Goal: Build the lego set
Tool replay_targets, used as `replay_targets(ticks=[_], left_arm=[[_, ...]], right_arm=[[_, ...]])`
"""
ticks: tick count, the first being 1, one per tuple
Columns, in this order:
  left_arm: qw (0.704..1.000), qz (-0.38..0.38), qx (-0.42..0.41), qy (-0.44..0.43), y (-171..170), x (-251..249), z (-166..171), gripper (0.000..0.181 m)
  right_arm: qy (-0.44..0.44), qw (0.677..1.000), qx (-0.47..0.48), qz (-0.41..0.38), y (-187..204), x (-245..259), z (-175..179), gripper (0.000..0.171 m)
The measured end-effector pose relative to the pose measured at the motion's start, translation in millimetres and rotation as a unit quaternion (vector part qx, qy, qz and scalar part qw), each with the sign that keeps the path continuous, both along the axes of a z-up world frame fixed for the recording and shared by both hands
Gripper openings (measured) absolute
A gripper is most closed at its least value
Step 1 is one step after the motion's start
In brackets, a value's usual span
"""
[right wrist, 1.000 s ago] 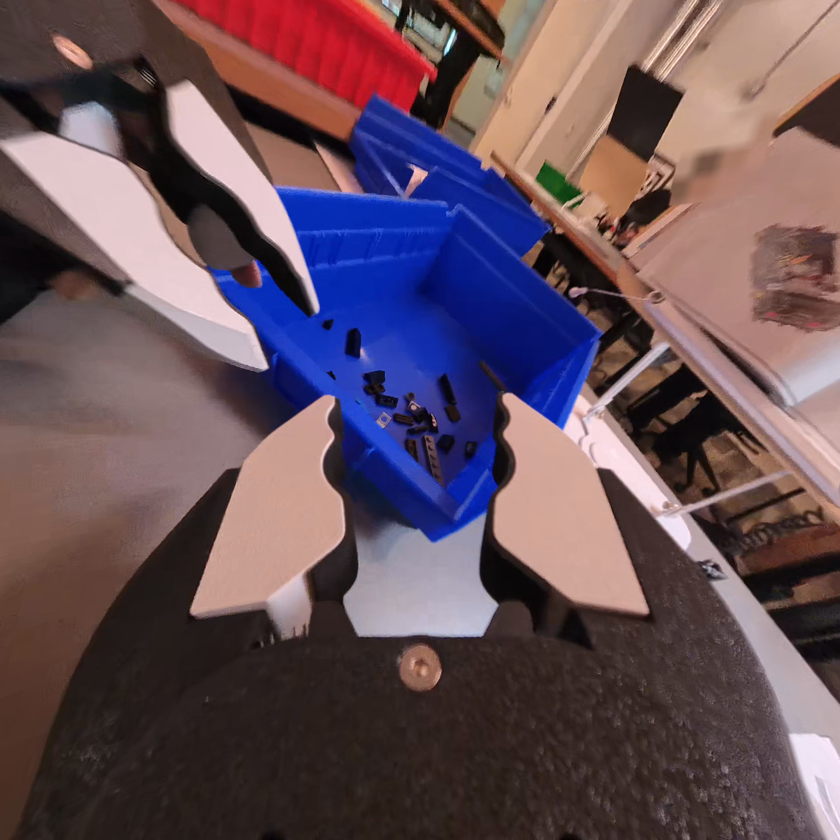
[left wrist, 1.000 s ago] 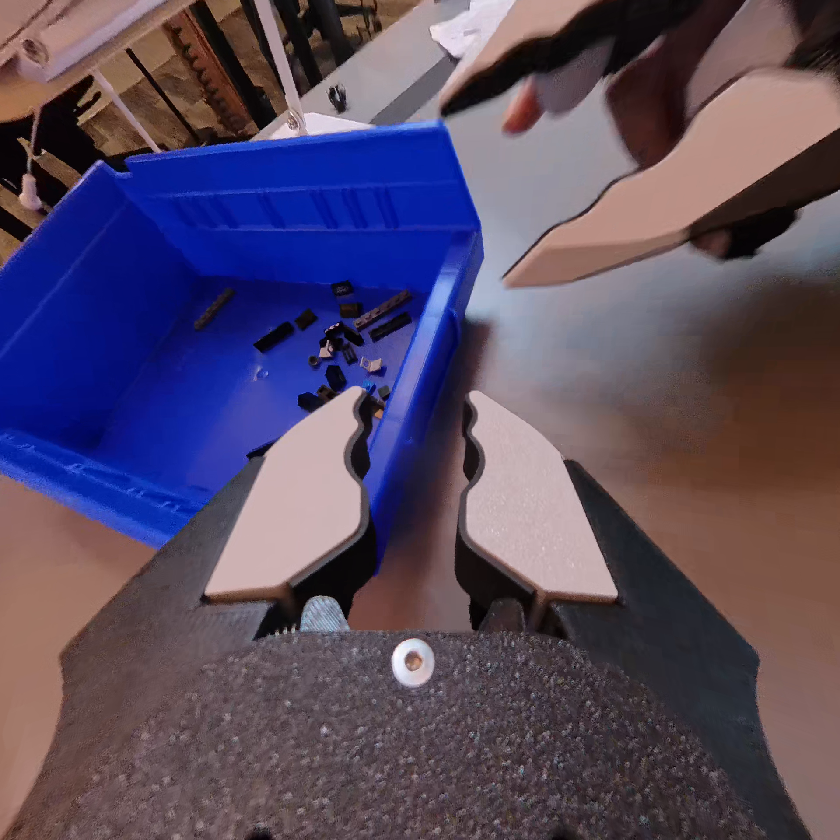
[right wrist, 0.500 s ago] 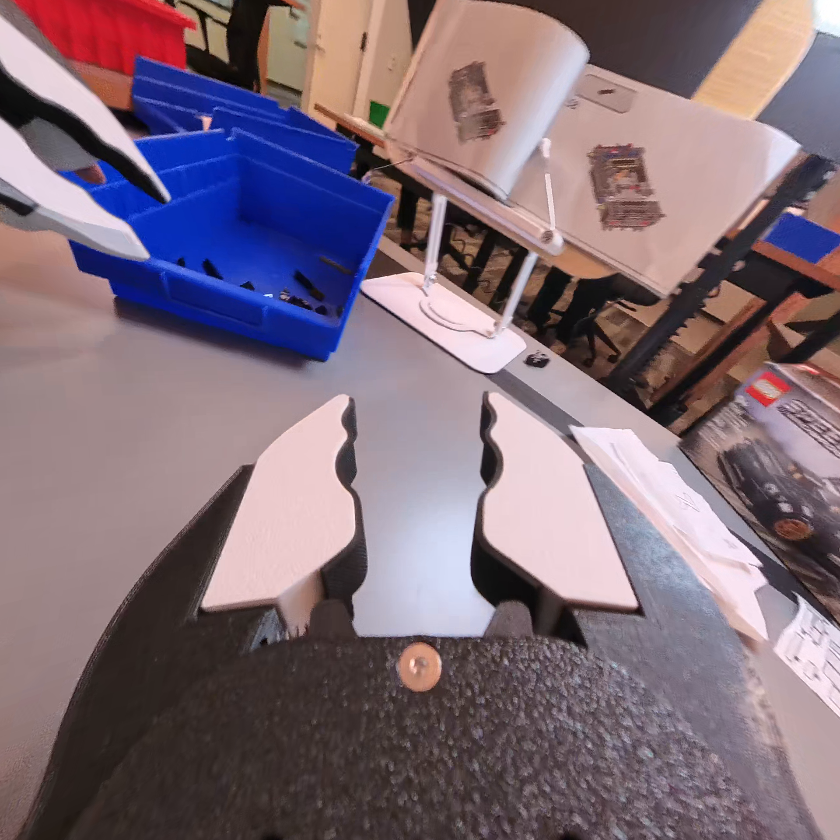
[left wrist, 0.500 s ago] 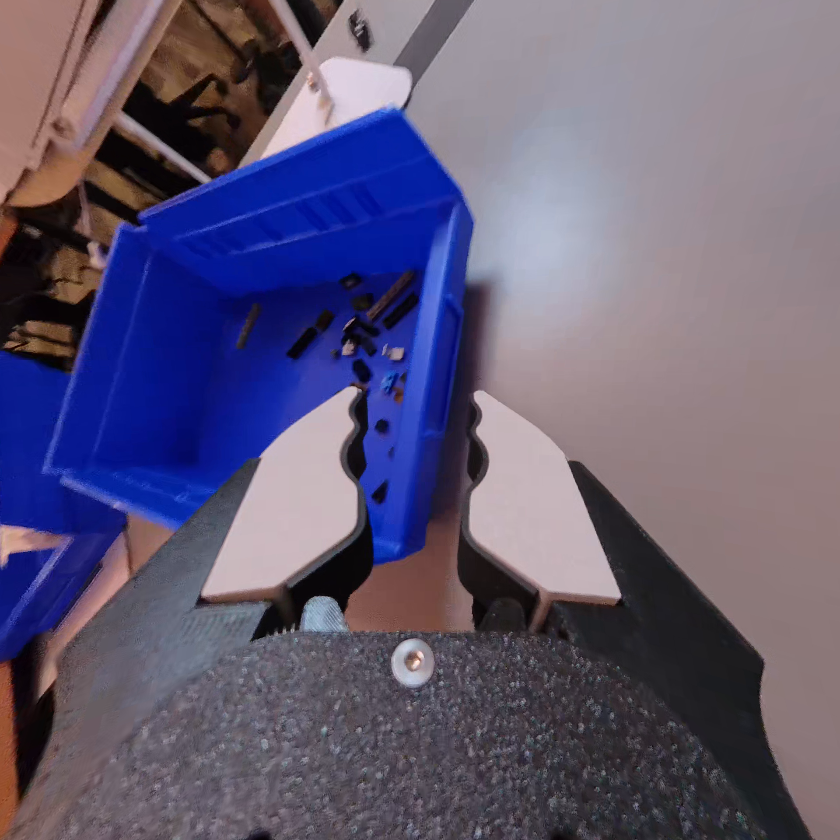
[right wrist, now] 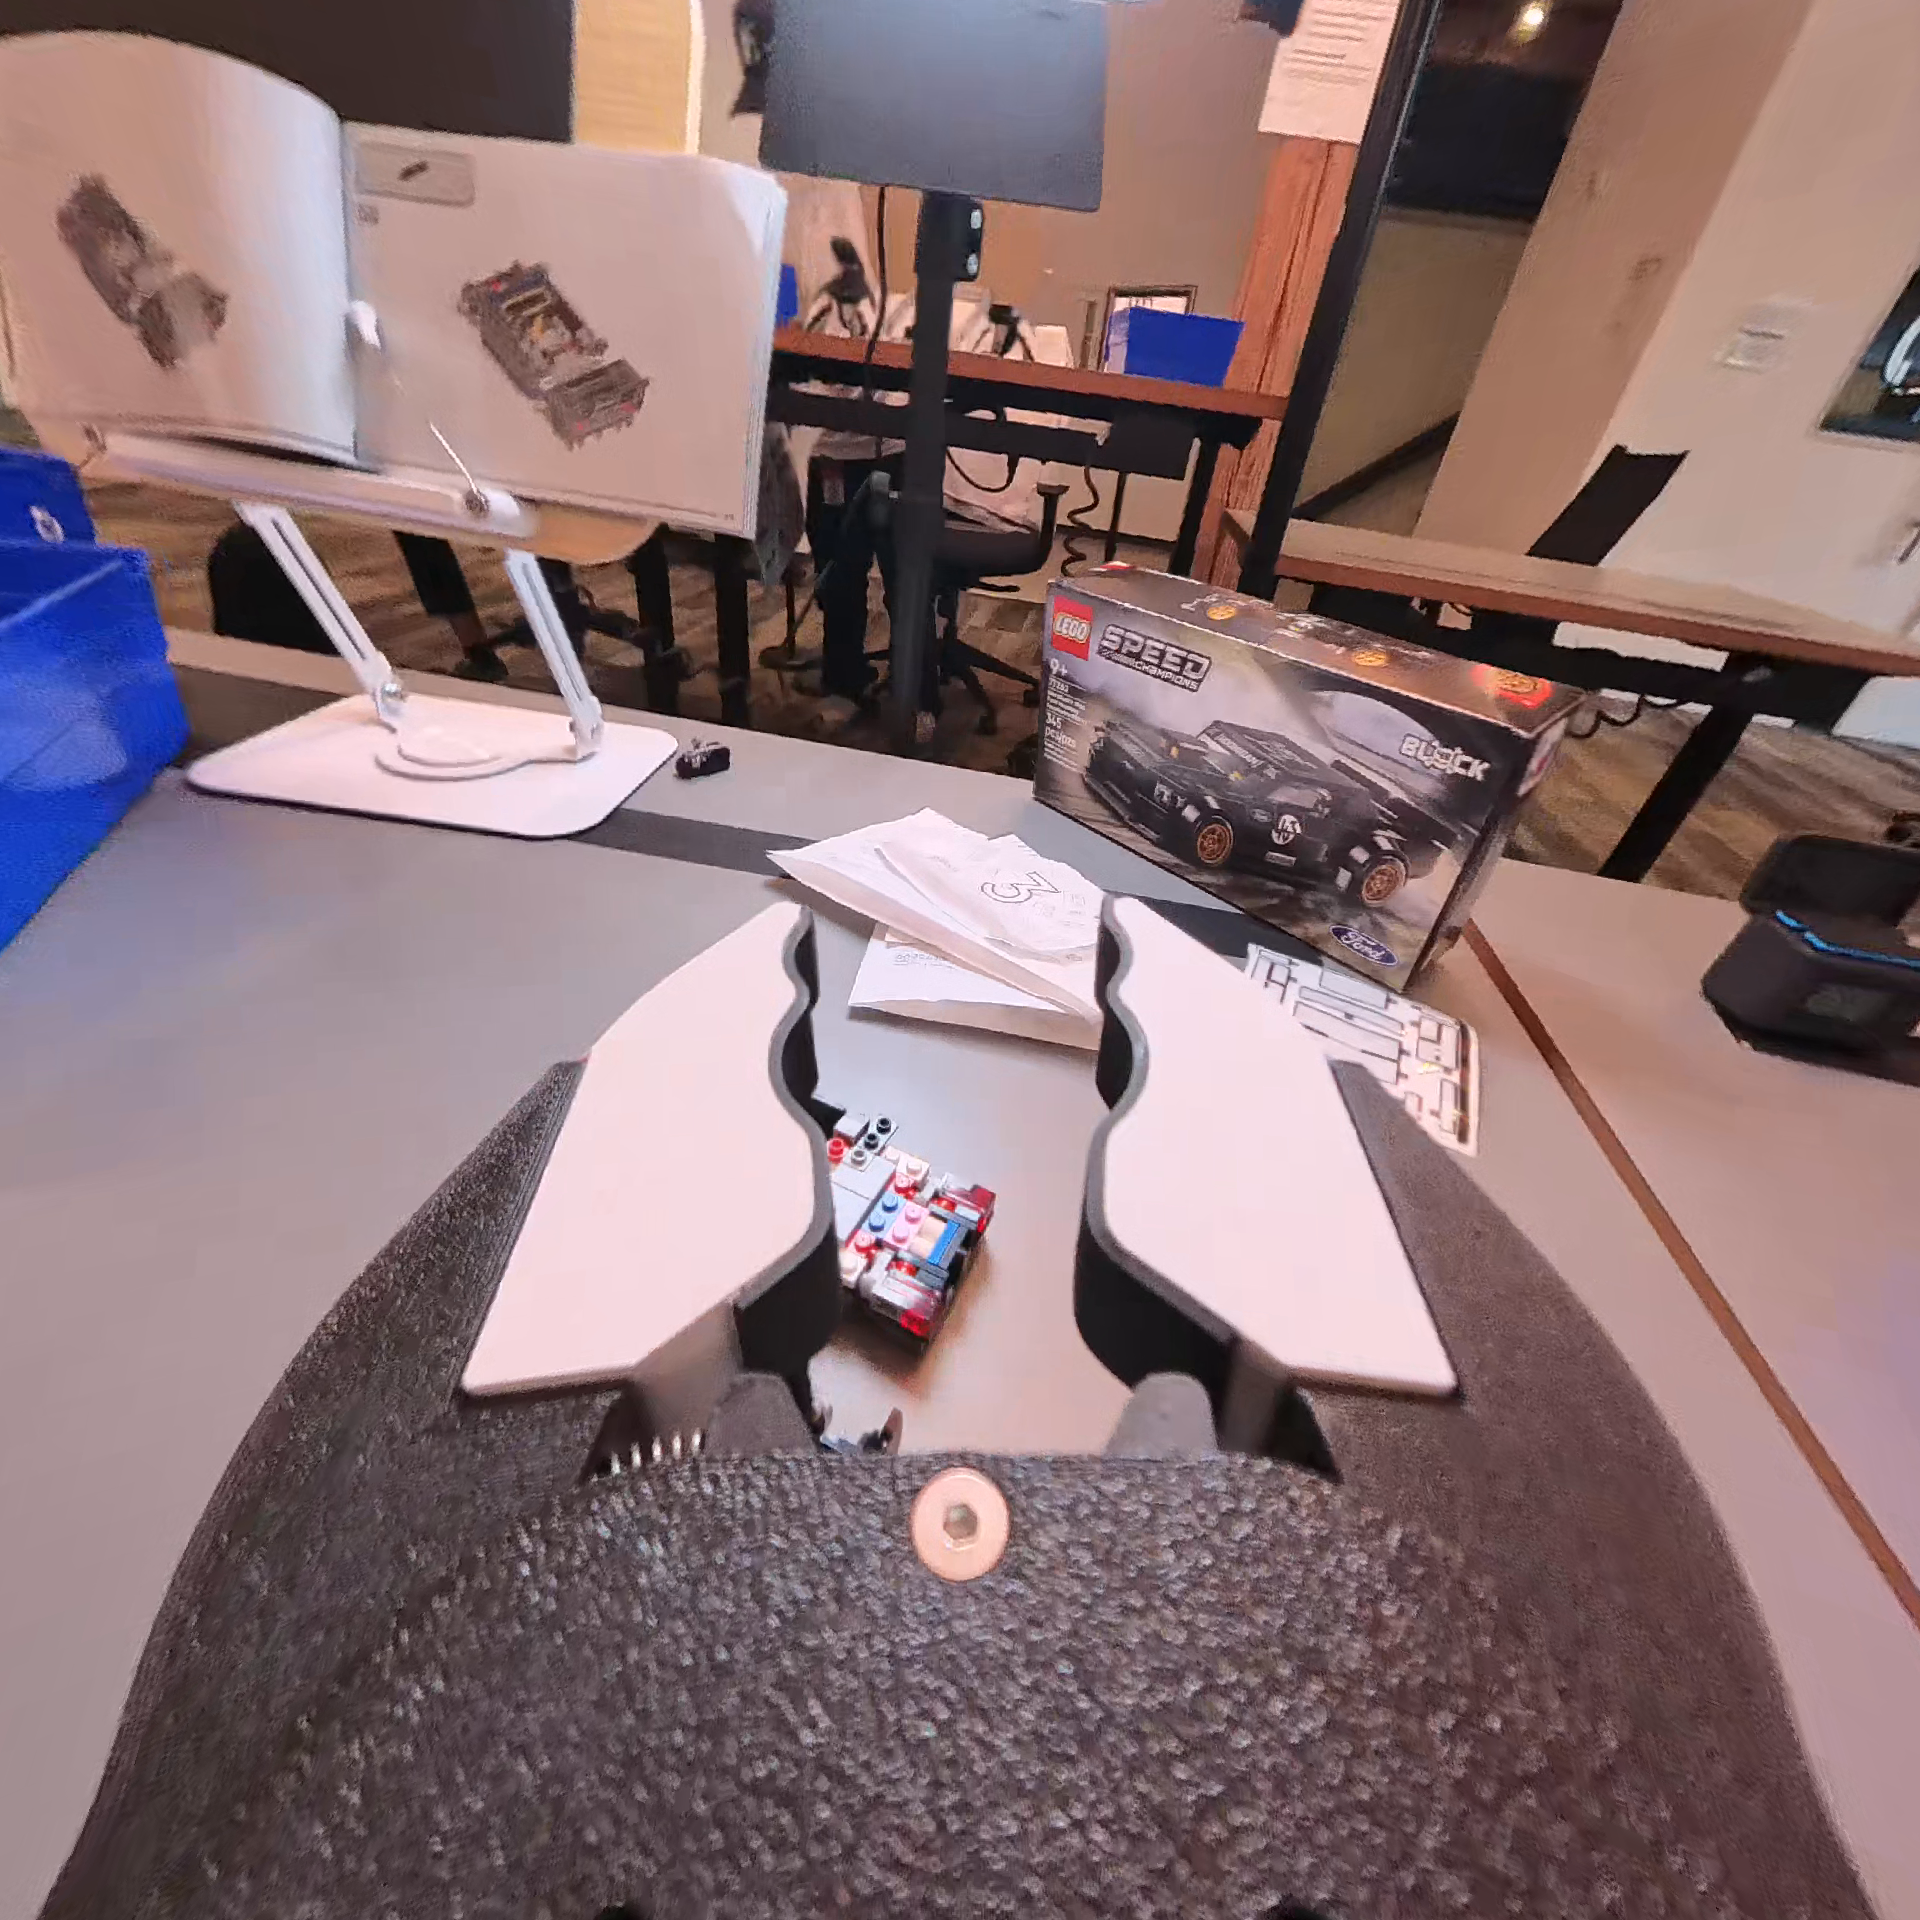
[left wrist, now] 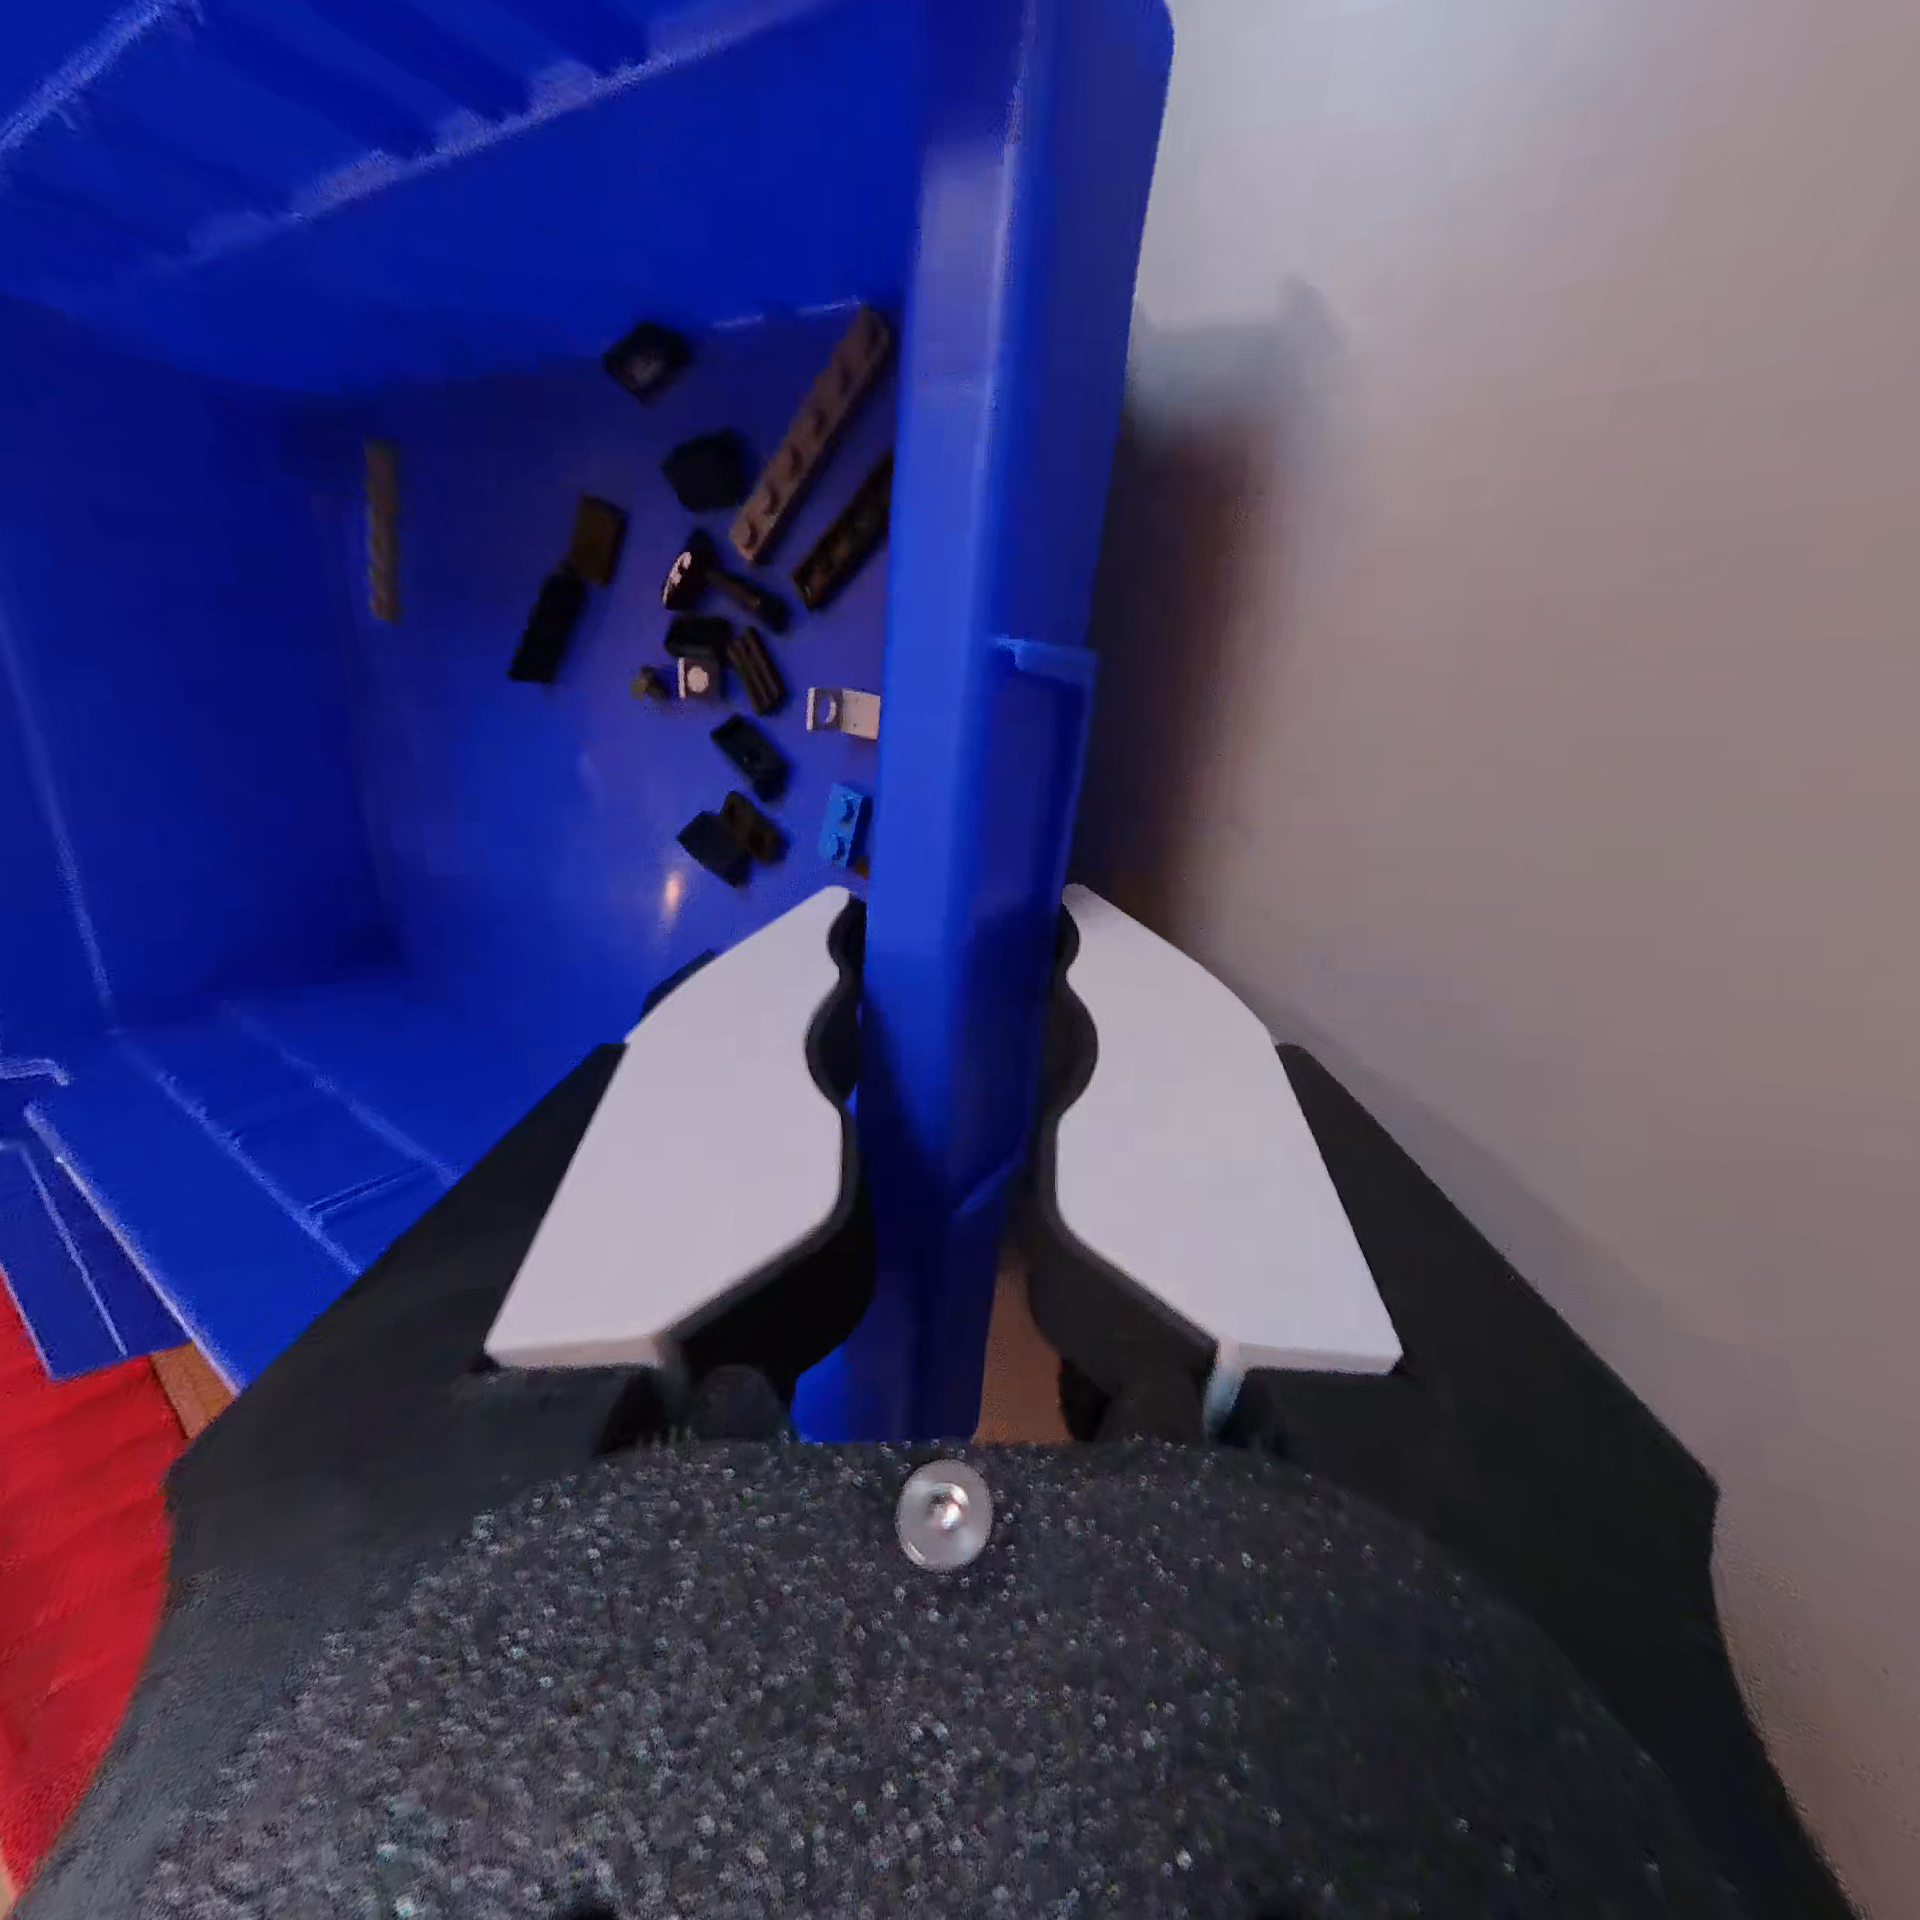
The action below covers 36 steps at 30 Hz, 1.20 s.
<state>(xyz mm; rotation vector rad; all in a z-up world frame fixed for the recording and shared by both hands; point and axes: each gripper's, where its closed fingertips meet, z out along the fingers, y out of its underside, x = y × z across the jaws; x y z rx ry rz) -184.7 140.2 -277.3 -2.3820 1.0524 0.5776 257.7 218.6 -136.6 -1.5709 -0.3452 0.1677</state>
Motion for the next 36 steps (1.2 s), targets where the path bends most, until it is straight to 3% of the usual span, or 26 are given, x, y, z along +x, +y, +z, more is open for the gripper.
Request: replay_targets(ticks=[8, 15, 18, 21, 26, 30, 33, 36], left_arm=[[0.996, 0.088, 0.027, -0.004, -76.2, -75.6, 0.2, 0.033], [0.994, 0.09, 0.055, -0.03, -84.6, -116.6, 3.2, 0.037], [0.989, 0.05, 0.107, -0.094, -73.6, -87.1, 26.0, 0.043], [0.964, -0.039, 0.167, -0.204, -59.1, -25.0, 67.0, 0.041], [0.859, -0.154, 0.25, -0.42, -24.7, 67.6, 137.3, 0.018], [0.779, -0.124, 0.295, -0.54, 26.5, 90.8, 165.8, 0.005], [0.786, -0.093, 0.35, -0.5, 63.8, 81.7, 145.5, 0.002], [0.806, -0.11, 0.359, -0.458, 62.0, 72.3, 115.3, 0.0]], right_arm=[[-0.054, 0.997, -0.04, 0.025, 4.6, -14.3, -25.4, 0.05], [-0.068, 0.993, -0.086, 0.037, 7.9, -10.4, -48.1, 0.049], [-0.045, 0.994, -0.09, 0.04, 7.8, -13.3, -49.8, 0.048], [-0.039, 0.993, -0.092, 0.066, 9.7, -30.4, -48.6, 0.047], [-0.004, 0.985, -0.061, 0.162, 14.3, -100.4, -15.1, 0.049], [-0.007, 0.978, -0.013, 0.206, 28.3, -164.4, 16.6, 0.05], [0.0, 0.974, 0.007, 0.228, 38.1, -208.7, 17.0, 0.052], [0.031, 0.97, 0.001, 0.24, 24.1, -234.7, -8.1, 0.053]])
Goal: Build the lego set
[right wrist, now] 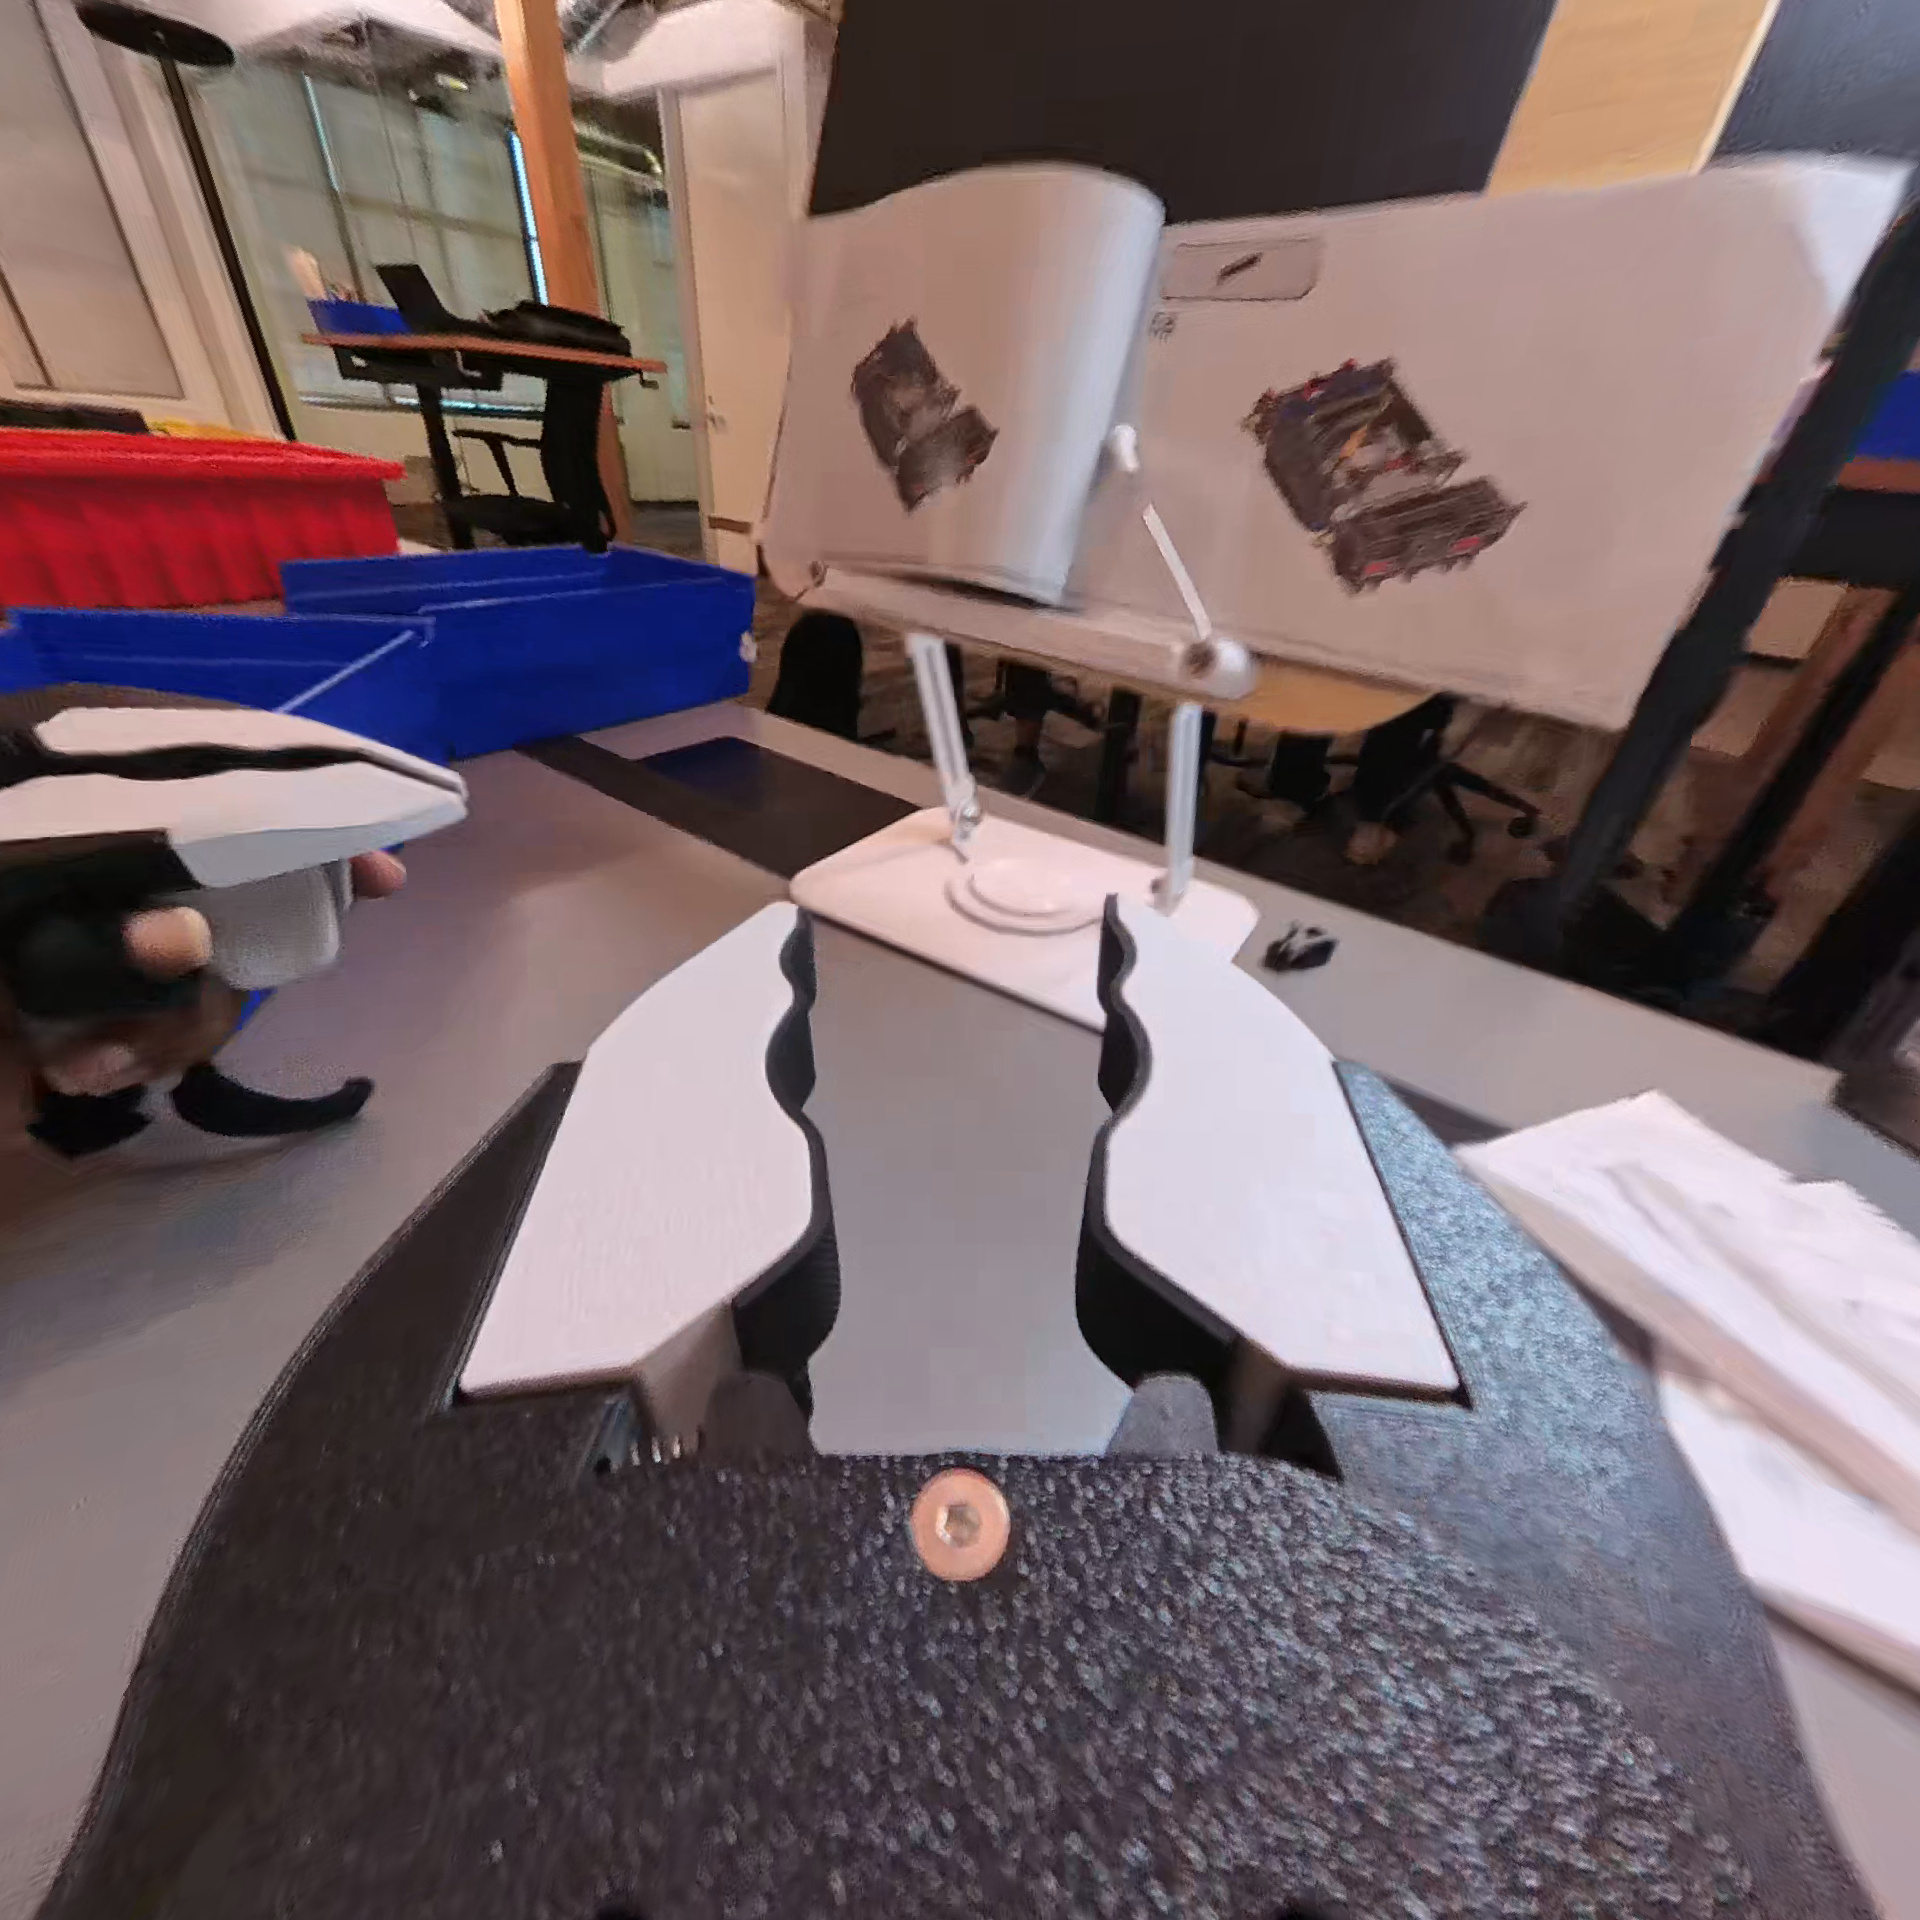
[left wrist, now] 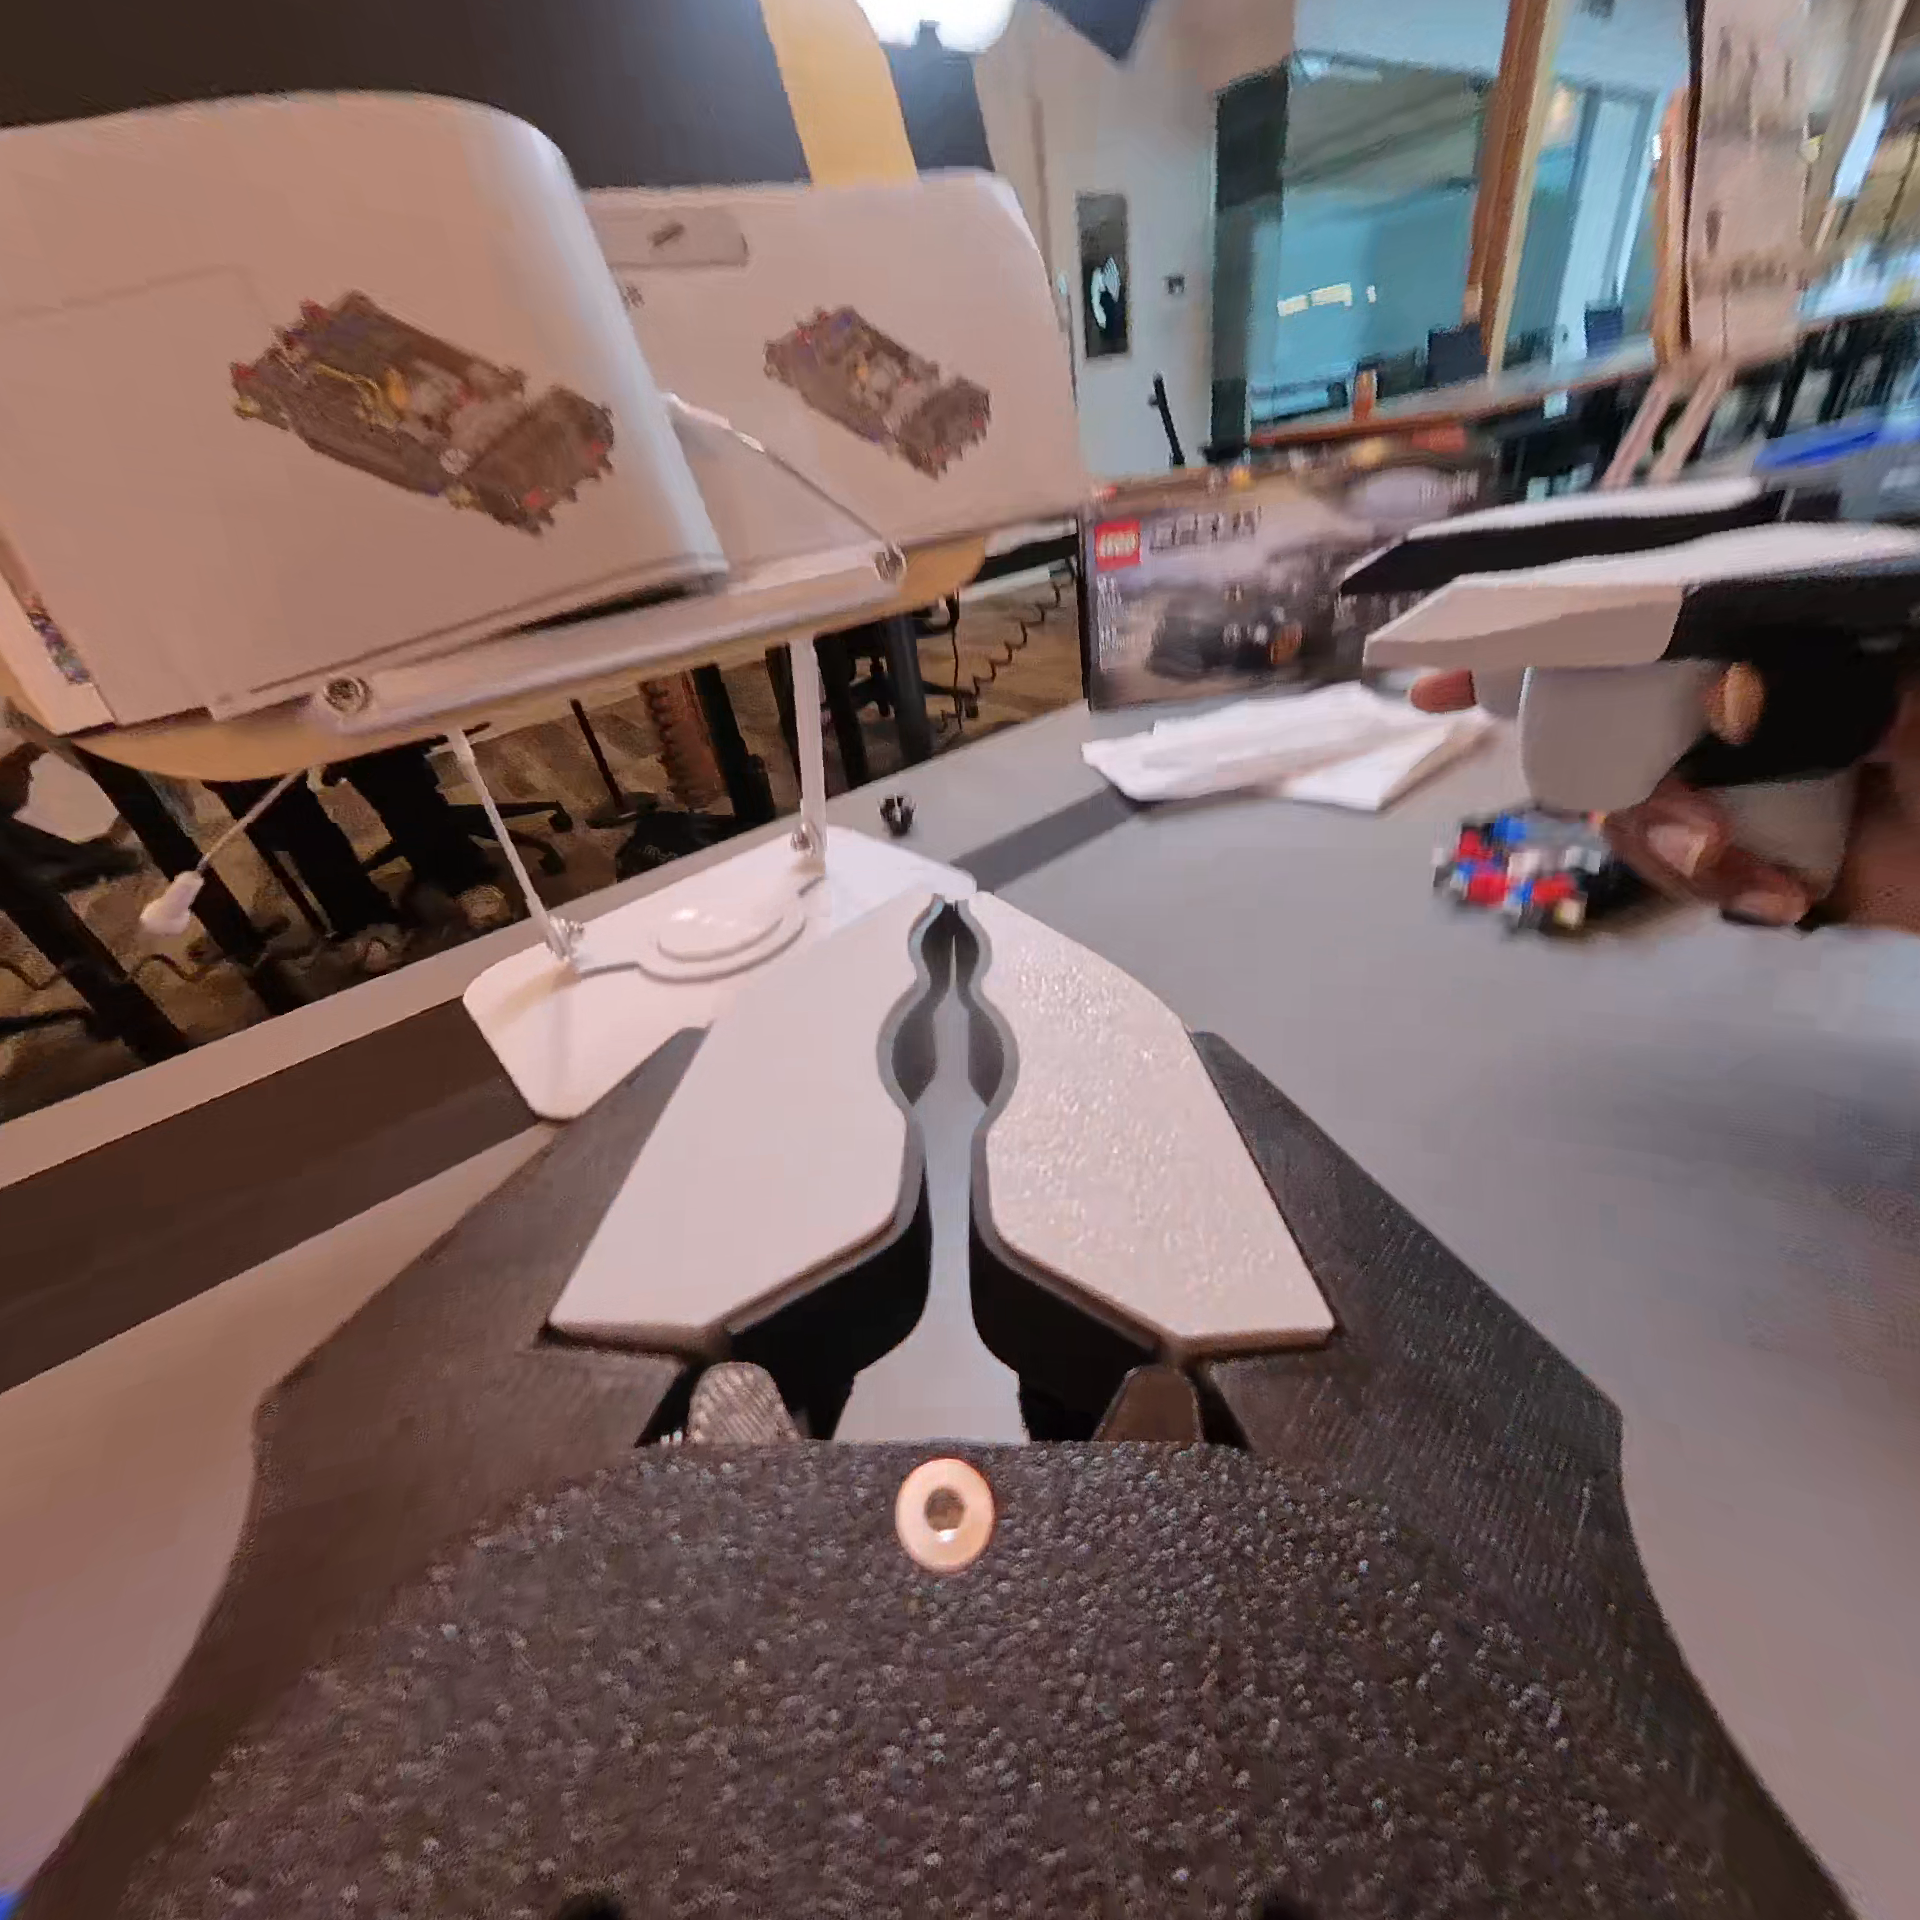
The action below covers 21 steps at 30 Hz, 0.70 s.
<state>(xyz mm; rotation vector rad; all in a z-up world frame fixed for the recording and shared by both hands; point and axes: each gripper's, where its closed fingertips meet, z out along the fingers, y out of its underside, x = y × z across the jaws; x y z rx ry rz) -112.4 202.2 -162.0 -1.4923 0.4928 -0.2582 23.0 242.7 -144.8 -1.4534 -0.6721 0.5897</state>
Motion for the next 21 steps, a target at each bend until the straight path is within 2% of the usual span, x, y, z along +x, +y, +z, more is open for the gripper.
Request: replay_targets(ticks=[2, 6, 9, 13, 17, 19, 21], left_arm=[[0.999, -0.02, -0.007, 0.035, -6.7, 0.1, -14.4, 0.0], [0.997, -0.063, 0.001, 0.039, -7.1, 20.8, -8.5, 0.0], [0.996, -0.075, -0.008, 0.043, -9.3, 27.7, -13.8, 0.0], [0.997, -0.078, -0.006, 0.027, -13.0, 24.1, -7.2, 0.0], [0.997, -0.074, -0.009, 0.033, -12.9, 19.2, -7.2, 0.0], [0.996, -0.078, -0.005, 0.036, -14.9, 21.0, -5.6, 0.0], [0.995, -0.081, -0.001, 0.053, -16.9, 25.0, -6.0, 0.001]], right_arm=[[0.011, 1.0, -0.02, 0.007, -13.9, -4.0, -13.7, 0.052], [-0.004, 1.0, -0.004, -0.011, -7.4, 5.1, -16.7, 0.05], [-0.013, 0.999, -0.027, -0.023, 0.9, 9.2, -29.6, 0.05], [-0.042, 0.999, -0.007, -0.022, -5.7, -0.8, -30.7, 0.05], [-0.072, 0.995, 0.046, -0.053, -0.7, 10.2, -11.9, 0.045], [-0.067, 0.994, 0.046, -0.068, 8.1, 29.9, 6.9, 0.045], [-0.1, 0.991, 0.038, -0.086, 20.3, 60.6, 17.7, 0.044]])
